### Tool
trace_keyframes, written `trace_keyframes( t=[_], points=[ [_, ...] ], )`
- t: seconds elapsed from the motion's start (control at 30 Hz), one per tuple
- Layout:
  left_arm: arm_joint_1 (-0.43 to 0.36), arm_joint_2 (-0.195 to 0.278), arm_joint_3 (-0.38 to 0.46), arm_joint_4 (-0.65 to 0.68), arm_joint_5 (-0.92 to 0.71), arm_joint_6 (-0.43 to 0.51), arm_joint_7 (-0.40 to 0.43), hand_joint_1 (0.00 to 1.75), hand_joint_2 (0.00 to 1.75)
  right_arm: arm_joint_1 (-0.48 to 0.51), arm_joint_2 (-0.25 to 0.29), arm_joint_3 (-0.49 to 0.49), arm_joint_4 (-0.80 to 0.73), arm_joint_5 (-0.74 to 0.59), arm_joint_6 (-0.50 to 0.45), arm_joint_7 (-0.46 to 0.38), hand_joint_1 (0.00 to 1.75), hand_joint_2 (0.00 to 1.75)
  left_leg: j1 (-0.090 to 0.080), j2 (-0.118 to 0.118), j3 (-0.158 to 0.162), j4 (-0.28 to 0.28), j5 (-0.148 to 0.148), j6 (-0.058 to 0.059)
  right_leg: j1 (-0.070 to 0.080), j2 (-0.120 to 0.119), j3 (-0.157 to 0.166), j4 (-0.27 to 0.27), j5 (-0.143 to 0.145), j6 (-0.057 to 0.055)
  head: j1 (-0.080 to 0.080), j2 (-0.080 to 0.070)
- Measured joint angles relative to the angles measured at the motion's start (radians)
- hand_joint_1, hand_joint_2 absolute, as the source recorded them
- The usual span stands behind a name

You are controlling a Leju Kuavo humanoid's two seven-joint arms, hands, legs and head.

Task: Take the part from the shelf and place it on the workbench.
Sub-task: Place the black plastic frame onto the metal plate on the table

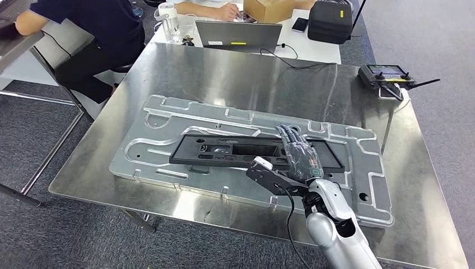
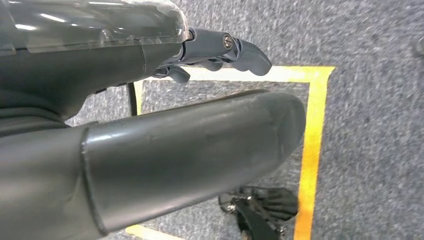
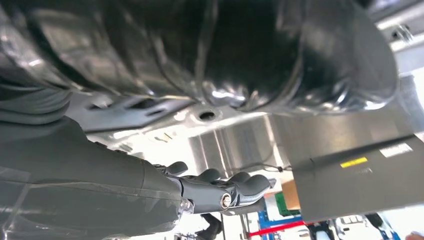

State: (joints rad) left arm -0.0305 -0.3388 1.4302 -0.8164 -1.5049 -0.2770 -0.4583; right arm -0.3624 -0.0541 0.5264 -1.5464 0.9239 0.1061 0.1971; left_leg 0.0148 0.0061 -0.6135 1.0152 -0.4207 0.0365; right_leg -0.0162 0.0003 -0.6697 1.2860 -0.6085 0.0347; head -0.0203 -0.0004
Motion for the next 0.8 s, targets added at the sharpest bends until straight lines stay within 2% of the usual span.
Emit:
trace_keyframes(
  t=[0.03, 0.1, 0.13, 0.17, 0.23, 0.27, 0.3, 0.33, 0.4, 0.43, 0.47, 0.5, 0.53, 0.57, 0.6, 0.63, 0.67, 0.7, 0.73, 0.77, 0.8],
  points=[
    [0.000, 0.000, 0.000, 0.001, 0.000, 0.000, 0.000, 0.00, 0.00, 0.000, 0.000, 0.000, 0.000, 0.000, 0.000, 0.000, 0.00, 0.00, 0.001, 0.000, -0.011, 0.004, 0.006, -0.003, -0.002, 0.000, 0.035, -0.042, 0.026, 0.001, 0.000, 0.000],
    [-0.001, 0.000, 0.000, 0.003, 0.000, -0.001, 0.000, 0.00, 0.00, -0.003, 0.000, 0.000, 0.000, 0.000, 0.000, 0.000, 0.00, 0.00, 0.001, 0.000, -0.030, 0.013, 0.017, -0.012, -0.003, 0.000, 0.126, -0.178, 0.061, -0.001, 0.000, 0.000],
    [-0.001, 0.000, 0.000, 0.003, 0.000, -0.001, 0.000, 0.00, 0.00, -0.003, 0.000, 0.000, 0.000, 0.000, -0.001, -0.001, 0.00, 0.00, 0.000, -0.001, -0.034, 0.015, 0.023, -0.018, -0.001, 0.001, 0.154, -0.225, 0.067, -0.007, -0.001, 0.000],
    [-0.001, 0.000, 0.000, 0.004, 0.000, -0.001, 0.000, 0.00, 0.00, -0.004, -0.001, 0.000, 0.000, 0.000, -0.001, -0.002, 0.00, 0.00, -0.001, -0.001, -0.037, 0.016, 0.030, -0.025, 0.002, 0.002, 0.168, -0.253, 0.066, -0.013, -0.001, 0.000],
    [0.000, 0.000, 0.000, 0.006, 0.000, -0.001, 0.001, 0.00, 0.00, -0.004, -0.002, 0.000, 0.001, 0.000, -0.003, -0.005, 0.00, 0.00, -0.002, -0.002, -0.041, 0.011, 0.044, -0.039, 0.005, 0.003, 0.160, -0.259, 0.078, -0.030, -0.002, 0.000],
    [0.000, 0.001, 0.000, 0.007, 0.000, -0.001, 0.001, 0.00, 0.00, -0.005, -0.002, 0.000, 0.002, 0.000, -0.004, -0.007, 0.00, 0.00, 0.000, -0.003, -0.046, 0.014, 0.040, -0.045, 0.004, 0.001, 0.153, -0.262, 0.086, -0.039, -0.002, 0.000],
    [0.001, 0.001, 0.000, 0.008, 0.000, 0.000, 0.002, 0.00, 0.00, -0.005, -0.002, 0.000, 0.003, -0.001, -0.005, -0.009, 0.00, 0.00, 0.001, -0.004, -0.055, 0.028, 0.019, -0.049, 0.003, -0.001, 0.144, -0.264, 0.098, -0.049, -0.002, 0.000],
    [0.001, 0.002, 0.000, 0.010, 0.000, 0.000, 0.002, 0.00, 0.00, -0.004, -0.002, 0.000, 0.003, -0.001, -0.006, -0.010, 0.00, 0.00, 0.003, -0.004, -0.069, 0.061, -0.022, -0.053, 0.001, -0.003, 0.132, -0.267, 0.110, -0.058, -0.002, 0.000],
    [0.001, 0.003, 0.000, 0.013, 0.000, 0.000, 0.002, 0.00, 0.00, -0.004, -0.002, 0.000, 0.004, -0.002, -0.007, -0.010, 0.00, 0.00, 0.004, -0.004, -0.103, 0.175, -0.122, -0.058, 0.004, -0.005, 0.103, -0.265, 0.132, -0.067, -0.002, 0.000],
    [0.001, 0.003, 0.000, 0.014, 0.000, 0.000, 0.002, 0.00, 0.00, -0.003, -0.002, 0.000, 0.005, -0.002, -0.007, -0.010, 0.00, 0.00, 0.005, -0.004, -0.113, 0.235, -0.153, -0.060, 0.006, -0.006, 0.087, -0.264, 0.143, -0.068, -0.002, 0.000],
    [0.000, 0.004, 0.000, 0.016, 0.000, 0.000, 0.002, 0.00, 0.00, -0.003, -0.002, 0.000, 0.006, -0.002, -0.006, -0.010, 0.00, 0.00, 0.005, -0.004, -0.111, 0.275, -0.158, -0.060, 0.008, -0.006, 0.071, -0.261, 0.154, -0.068, -0.002, 0.000],
    [0.000, 0.005, 0.000, 0.016, 0.000, 0.000, 0.002, 0.00, 0.00, -0.002, -0.002, 0.000, 0.006, -0.002, -0.006, -0.010, 0.00, 0.00, 0.004, -0.004, -0.094, 0.285, -0.142, -0.058, 0.010, -0.006, 0.056, -0.259, 0.164, -0.067, -0.002, 0.000],
    [-0.001, 0.006, 0.000, 0.016, 0.000, 0.000, 0.002, 0.00, 0.00, -0.002, -0.002, 0.000, 0.007, -0.002, -0.006, -0.010, 0.00, 0.00, 0.004, -0.005, -0.058, 0.259, -0.115, -0.055, 0.011, -0.006, 0.041, -0.256, 0.174, -0.065, -0.002, 0.000],
    [-0.002, 0.007, 0.000, 0.016, 0.000, 0.000, 0.002, 0.00, 0.00, -0.002, -0.002, 0.000, 0.007, -0.001, -0.006, -0.009, 0.00, 0.00, 0.003, -0.005, -0.005, 0.201, -0.095, -0.048, 0.012, -0.006, 0.029, -0.254, 0.183, -0.063, -0.002, 0.000],
    [-0.003, 0.008, 0.000, 0.016, 0.000, 0.000, 0.002, 0.00, 0.00, -0.002, -0.002, 0.000, 0.007, -0.001, -0.006, -0.009, 0.00, 0.00, 0.000, -0.006, 0.053, 0.123, -0.091, -0.042, 0.014, -0.005, 0.020, -0.251, 0.191, -0.059, -0.002, 0.000],
    [-0.005, 0.009, 0.000, 0.017, 0.000, 0.000, 0.002, 0.00, 0.00, -0.002, -0.002, 0.000, 0.007, -0.001, -0.006, -0.009, 0.00, 0.00, -0.003, -0.007, 0.100, 0.056, -0.097, -0.036, 0.015, -0.005, 0.014, -0.250, 0.200, -0.055, -0.002, 0.000],
    [-0.007, 0.010, 0.000, 0.017, 0.000, 0.000, 0.002, 0.00, 0.00, -0.002, -0.002, 0.000, 0.007, -0.001, -0.006, -0.009, 0.00, 0.00, -0.007, -0.008, 0.129, 0.008, -0.107, -0.032, 0.015, -0.006, 0.011, -0.250, 0.209, -0.049, -0.002, 0.000],
    [-0.007, 0.010, 0.000, 0.017, 0.000, 0.000, 0.003, 0.00, 0.00, -0.002, -0.002, 0.000, 0.007, 0.000, -0.005, -0.009, 0.00, 0.00, -0.010, -0.008, 0.139, -0.016, -0.111, -0.028, 0.015, -0.007, 0.010, -0.254, 0.218, -0.043, -0.002, 0.000],
    [-0.007, 0.010, 0.000, 0.017, 0.000, 0.000, 0.003, 0.00, 0.00, -0.002, -0.002, 0.000, 0.007, 0.000, -0.005, -0.009, 0.00, 0.00, -0.009, -0.008, 0.133, -0.022, -0.104, -0.024, 0.015, -0.006, 0.009, -0.259, 0.229, -0.037, -0.001, 0.000],
    [-0.007, 0.010, 0.000, 0.018, 0.000, -0.001, 0.003, 0.00, 0.00, -0.001, -0.003, 0.000, 0.007, 0.001, -0.005, -0.009, 0.00, 0.00, -0.008, -0.005, 0.126, -0.028, -0.091, -0.017, 0.014, -0.004, 0.004, -0.259, 0.228, -0.031, -0.001, 0.000],
    [-0.008, 0.010, 0.001, 0.019, 0.000, -0.001, 0.004, 0.00, 0.00, 0.000, -0.004, 0.000, 0.007, 0.001, -0.005, -0.010, 0.00, 0.00, -0.006, -0.003, 0.118, -0.033, -0.078, -0.010, 0.015, -0.001, -0.003, -0.249, 0.210, -0.025, -0.001, 0.000]
  ],
)
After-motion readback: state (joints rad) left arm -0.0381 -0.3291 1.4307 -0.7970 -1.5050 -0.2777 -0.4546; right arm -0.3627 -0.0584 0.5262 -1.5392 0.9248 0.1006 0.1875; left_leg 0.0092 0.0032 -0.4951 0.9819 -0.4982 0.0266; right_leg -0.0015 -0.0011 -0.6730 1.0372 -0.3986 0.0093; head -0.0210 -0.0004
